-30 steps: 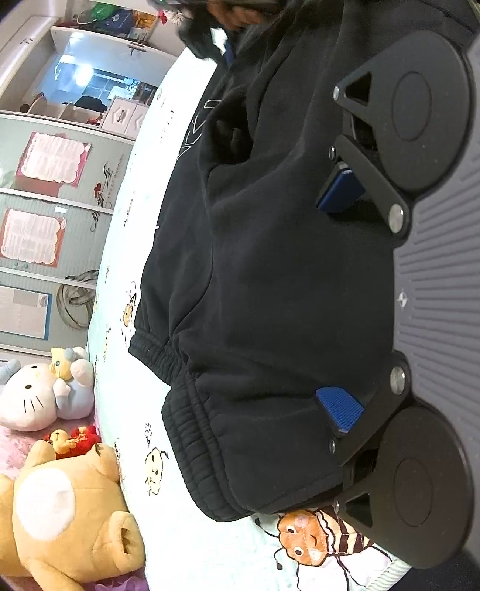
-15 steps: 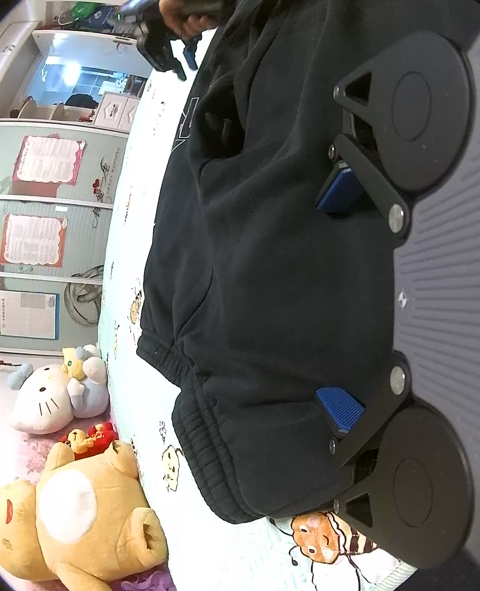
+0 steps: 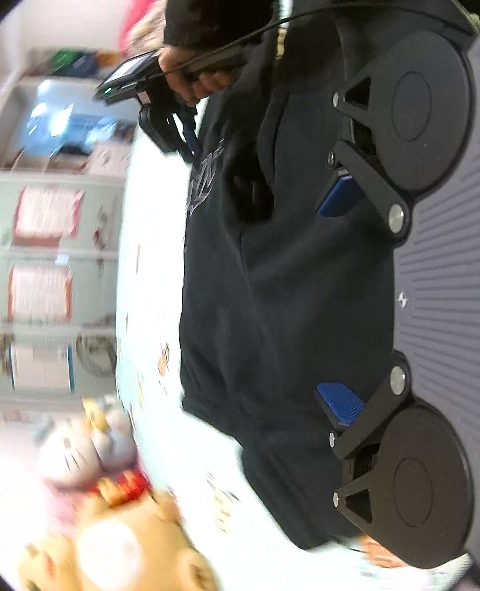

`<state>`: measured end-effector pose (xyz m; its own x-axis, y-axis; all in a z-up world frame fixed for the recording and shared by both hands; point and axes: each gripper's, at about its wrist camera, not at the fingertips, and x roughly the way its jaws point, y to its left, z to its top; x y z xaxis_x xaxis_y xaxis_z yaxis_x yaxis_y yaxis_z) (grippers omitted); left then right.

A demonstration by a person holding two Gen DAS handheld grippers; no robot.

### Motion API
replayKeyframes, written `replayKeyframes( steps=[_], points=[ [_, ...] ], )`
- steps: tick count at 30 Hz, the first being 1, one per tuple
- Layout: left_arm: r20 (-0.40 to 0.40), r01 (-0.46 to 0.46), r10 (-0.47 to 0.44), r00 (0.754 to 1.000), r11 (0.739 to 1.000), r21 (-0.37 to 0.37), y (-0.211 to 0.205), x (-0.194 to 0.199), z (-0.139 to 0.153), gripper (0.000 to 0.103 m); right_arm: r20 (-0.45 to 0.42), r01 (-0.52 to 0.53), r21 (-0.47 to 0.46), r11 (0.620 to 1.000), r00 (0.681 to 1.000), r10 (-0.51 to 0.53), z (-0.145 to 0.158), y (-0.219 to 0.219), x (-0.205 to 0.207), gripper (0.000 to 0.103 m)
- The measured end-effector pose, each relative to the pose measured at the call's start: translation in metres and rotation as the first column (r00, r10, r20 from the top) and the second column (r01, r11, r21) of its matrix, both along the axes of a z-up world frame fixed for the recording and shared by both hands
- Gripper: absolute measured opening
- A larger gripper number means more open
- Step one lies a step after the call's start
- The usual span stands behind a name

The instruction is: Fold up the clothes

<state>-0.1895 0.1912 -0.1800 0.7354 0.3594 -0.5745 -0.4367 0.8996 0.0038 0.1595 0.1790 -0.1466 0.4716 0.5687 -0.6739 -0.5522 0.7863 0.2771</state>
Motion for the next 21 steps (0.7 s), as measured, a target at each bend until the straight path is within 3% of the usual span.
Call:
replayKeyframes(
  steps=[1,2,3,4,6,8,10,12,13,14,17,21],
  points=[
    [-0.039,0.025,-0.026,0.999,0.999,-0.027,0.004,0.013,-0.006,0.095,0.003,-0.054,-0.030,0.998,0.999,0.054,-0.006,0.004,-0.013,0.027],
    [-0.081,0.036,-0.040,0.996,0.998,-0.048,0.007,0.023,-0.014,0.085,0.021,-0.088,-0.076,0.993,0.996,0.090,-0.015,0.008,-0.015,0.027],
    [-0.130,0.023,-0.029,0.991,0.998,-0.051,0.009,0.029,-0.023,0.085,0.040,-0.102,-0.110,0.989,0.993,0.107,-0.023,0.008,-0.011,0.025],
    [-0.162,0.020,-0.026,0.986,0.999,-0.037,0.008,0.032,-0.030,0.085,0.068,-0.073,-0.114,0.991,0.994,0.081,-0.027,0.002,0.003,0.013],
    [-0.186,0.048,-0.040,0.982,0.998,0.040,-0.001,0.018,-0.027,0.080,0.106,0.065,-0.133,0.989,0.993,-0.051,-0.027,-0.021,0.035,0.008],
    [-0.178,0.034,-0.033,0.983,0.999,0.000,0.002,-0.004,-0.022,0.078,0.145,0.236,-0.174,0.956,0.966,-0.212,-0.011,-0.046,0.047,0.007],
    [-0.148,0.027,-0.034,0.988,0.998,-0.048,0.005,-0.021,-0.016,0.077,0.153,0.154,-0.072,0.985,0.978,-0.142,0.008,-0.061,0.027,0.013],
    [-0.115,0.023,-0.031,0.993,0.997,-0.072,0.007,-0.033,-0.007,0.075,0.136,0.013,-0.025,1.000,0.991,-0.009,0.014,-0.067,-0.007,0.030],
    [-0.105,0.017,-0.022,0.994,0.999,-0.048,0.008,-0.031,-0.002,0.074,0.133,-0.046,-0.008,0.999,0.990,0.047,0.015,-0.070,-0.023,0.041],
    [-0.096,0.010,-0.012,0.995,1.000,-0.024,0.008,-0.029,0.004,0.072,0.137,-0.077,-0.011,0.997,0.988,0.078,0.014,-0.070,-0.038,0.045],
    [-0.102,-0.017,0.025,0.994,0.996,0.083,0.024,-0.013,0.009,0.078,0.109,-0.146,0.009,0.989,0.983,0.145,0.008,-0.061,-0.060,0.045],
    [-0.219,-0.152,0.174,0.960,0.982,0.111,0.078,0.000,-0.020,0.075,0.056,-0.181,0.019,0.983,0.982,0.180,0.004,-0.020,-0.061,0.046]
  ],
)
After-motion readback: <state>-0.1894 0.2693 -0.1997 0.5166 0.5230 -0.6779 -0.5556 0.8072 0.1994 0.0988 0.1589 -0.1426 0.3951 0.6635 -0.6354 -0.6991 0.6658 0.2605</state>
